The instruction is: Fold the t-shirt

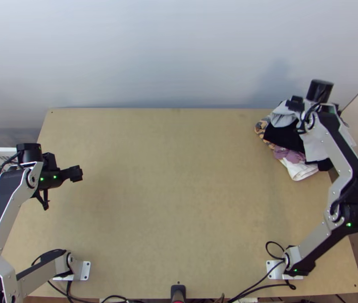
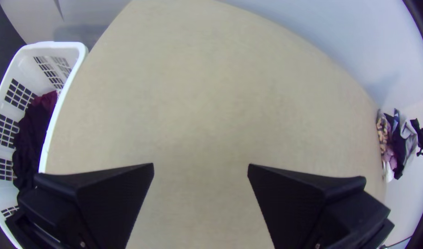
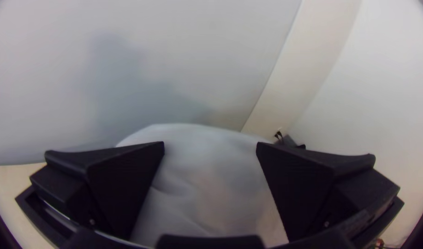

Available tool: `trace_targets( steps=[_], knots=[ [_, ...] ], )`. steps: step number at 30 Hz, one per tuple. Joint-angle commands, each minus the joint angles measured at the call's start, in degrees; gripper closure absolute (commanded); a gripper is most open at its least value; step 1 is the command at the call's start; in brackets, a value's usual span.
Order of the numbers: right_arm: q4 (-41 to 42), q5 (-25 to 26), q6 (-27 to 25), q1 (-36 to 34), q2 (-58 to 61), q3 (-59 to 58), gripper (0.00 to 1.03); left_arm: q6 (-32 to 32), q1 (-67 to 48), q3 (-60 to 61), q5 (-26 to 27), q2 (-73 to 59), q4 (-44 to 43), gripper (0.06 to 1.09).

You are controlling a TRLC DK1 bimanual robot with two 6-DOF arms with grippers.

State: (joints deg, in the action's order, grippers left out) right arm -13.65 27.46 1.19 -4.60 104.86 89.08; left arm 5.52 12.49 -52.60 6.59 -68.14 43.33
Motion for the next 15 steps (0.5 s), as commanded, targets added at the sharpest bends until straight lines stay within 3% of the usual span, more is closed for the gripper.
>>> trace_targets(
  steps=[1, 15],
  knots=[
    [6.97, -1.10, 2.85, -1.64, 5.88, -10.59, 0.09, -0.60, 0.08, -0.31, -1.49, 0.02, 0.44, 0.10],
    [14.70, -3.82, 2.85, -3.75, 7.29, -20.96, 0.07, -0.07, -1.77, 0.74, -3.60, 1.34, 2.55, 0.10]
  ],
)
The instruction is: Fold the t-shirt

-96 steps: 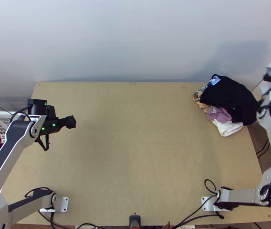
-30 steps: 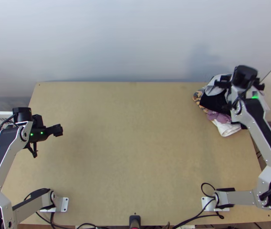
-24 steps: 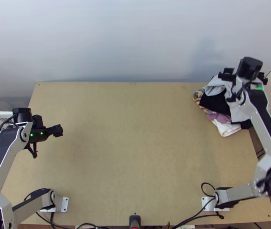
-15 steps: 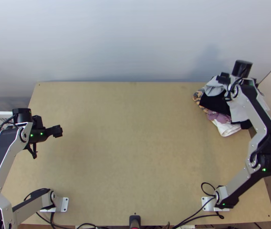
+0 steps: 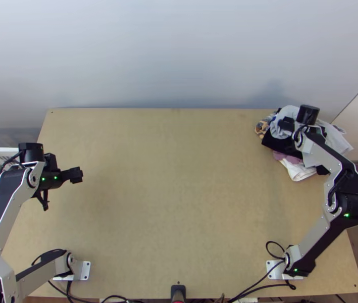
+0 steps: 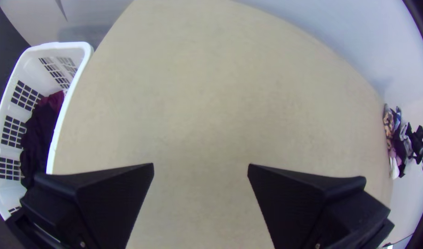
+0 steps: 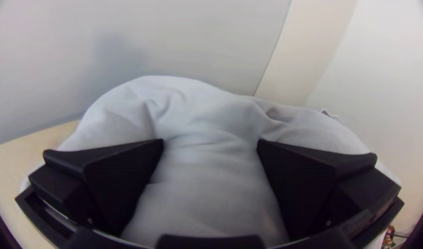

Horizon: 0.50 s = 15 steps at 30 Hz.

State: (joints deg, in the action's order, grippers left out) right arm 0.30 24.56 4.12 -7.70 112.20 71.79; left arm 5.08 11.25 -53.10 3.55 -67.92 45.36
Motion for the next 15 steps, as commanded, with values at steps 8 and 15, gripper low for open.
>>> trace_targets(
  steps=[8, 15],
  knots=[
    [-3.11, -1.70, -2.98, 1.20, -10.86, 4.32, 0.04, 2.04, -1.58, 1.07, -0.74, 4.20, -0.63, 0.10],
    [-11.19, -1.70, -5.88, 5.16, -18.60, 13.20, 0.04, 1.95, -1.75, 0.54, -1.00, 8.95, -2.47, 0.10]
  ],
)
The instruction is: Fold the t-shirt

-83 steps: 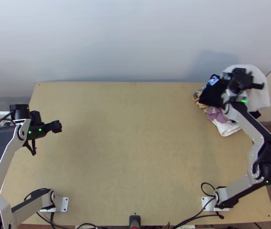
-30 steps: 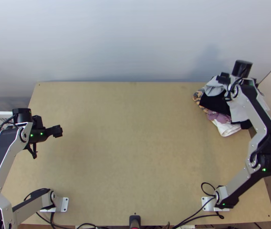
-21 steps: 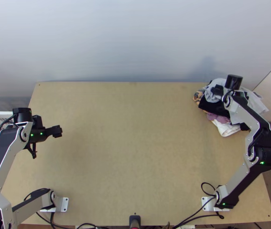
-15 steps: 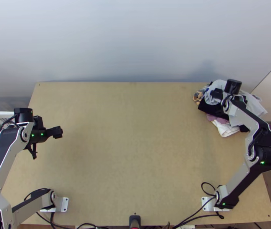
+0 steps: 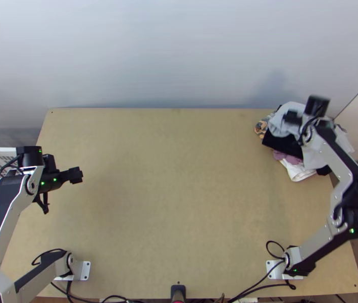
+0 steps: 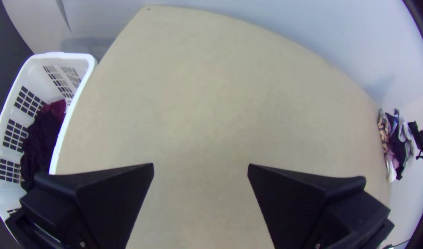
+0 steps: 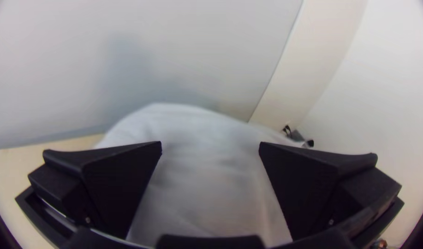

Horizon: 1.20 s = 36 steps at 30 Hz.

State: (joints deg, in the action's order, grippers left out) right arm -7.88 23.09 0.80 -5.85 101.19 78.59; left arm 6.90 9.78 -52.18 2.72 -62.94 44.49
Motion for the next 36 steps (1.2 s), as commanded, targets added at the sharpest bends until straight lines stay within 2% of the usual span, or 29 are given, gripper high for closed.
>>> trace_targets(
  steps=[1, 6, 9, 11, 14, 16, 20, 25, 32, 34, 36],
  knots=[
    [-3.02, -0.15, -2.73, 4.00, -9.17, 6.23, 0.04, -0.04, -0.29, -0.38, -0.35, 4.93, -1.77, 0.10],
    [-5.66, 0.02, -4.05, 9.89, -16.28, 3.06, 0.04, -0.48, -0.29, 1.29, -0.35, 9.59, -1.77, 0.10],
    [-4.25, 0.11, -3.79, 15.43, -22.44, -4.93, 0.04, -1.01, -0.29, 3.58, -0.44, 12.75, -1.95, 0.10],
    [2.69, 0.20, -3.70, 19.56, -27.80, -13.90, 0.04, -1.18, -0.20, 5.87, -0.61, 15.74, -3.62, 0.10],
    [21.15, 0.29, -4.93, 24.57, -36.15, -30.86, 0.04, -1.71, -0.29, 9.56, -3.86, 20.66, -8.19, 0.10],
    [26.69, 0.55, -4.93, 25.80, -39.05, -37.98, 0.04, -1.71, -0.29, 11.84, -6.06, 23.03, -10.12, 0.10],
    [26.86, 1.34, -5.02, 27.20, -45.73, -45.89, 0.04, -2.85, 0.77, 15.45, -7.12, 27.34, -11.97, 0.10],
    [27.92, 1.25, -9.32, 27.56, -56.63, -58.11, 0.04, -6.63, 1.29, 22.48, -8.43, 34.46, -17.68, 0.10],
    [28.18, -0.24, -11.34, 30.81, -72.09, -73.14, 0.04, -6.81, 1.29, 32.67, -9.75, 38.94, -24.01, 0.10],
    [26.16, -1.73, -11.87, 31.16, -77.72, -76.04, 0.04, -6.72, 1.21, 34.61, -9.75, 40.26, -25.86, 0.10],
    [19.83, -1.82, -11.78, 31.16, -82.73, -76.83, 0.04, -6.19, 0.68, 35.84, -9.75, 41.49, -26.82, 0.10]
  ],
)
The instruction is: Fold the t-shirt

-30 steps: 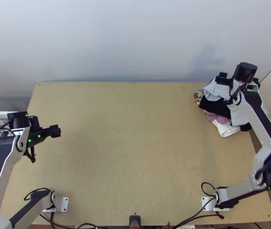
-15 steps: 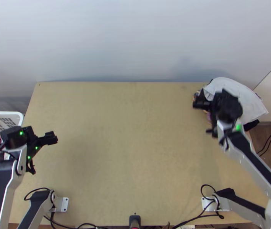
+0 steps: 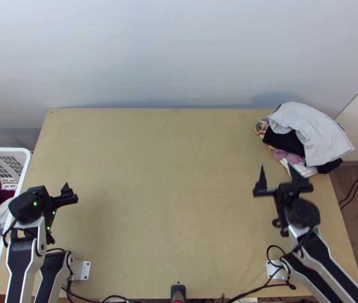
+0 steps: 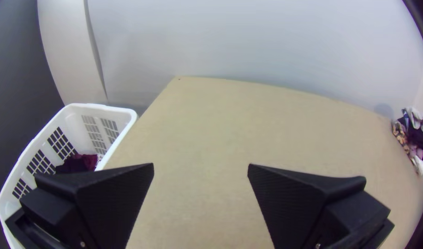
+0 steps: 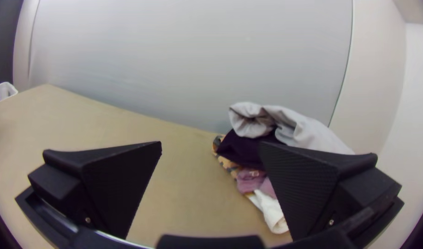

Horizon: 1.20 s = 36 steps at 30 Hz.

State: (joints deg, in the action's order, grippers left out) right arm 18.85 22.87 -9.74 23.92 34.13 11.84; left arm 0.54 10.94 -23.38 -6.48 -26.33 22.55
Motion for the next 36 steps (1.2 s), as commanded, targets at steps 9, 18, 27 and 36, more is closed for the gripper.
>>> trace_targets(
  steps=[9, 18, 27, 36],
  knots=[
    [-15.60, -1.60, 1.65, -1.42, -34.22, -11.75, 0.04, 1.49, -5.23, 10.90, 0.06, 19.30, -4.26, 0.10],
    [-15.78, -1.60, 7.36, -2.92, -34.22, -11.66, 0.04, 1.40, -8.04, 9.84, -0.02, 26.41, 2.06, 0.10],
    [-15.78, -1.60, 7.28, -2.92, -34.22, -11.75, 0.04, 1.40, 0.22, 8.96, -0.11, 26.41, 8.57, 0.10],
    [-15.78, -1.60, 7.28, -2.92, -34.22, -11.75, 0.04, 1.40, 0.22, 8.96, -0.11, 26.41, 8.57, 0.10]
  ],
)
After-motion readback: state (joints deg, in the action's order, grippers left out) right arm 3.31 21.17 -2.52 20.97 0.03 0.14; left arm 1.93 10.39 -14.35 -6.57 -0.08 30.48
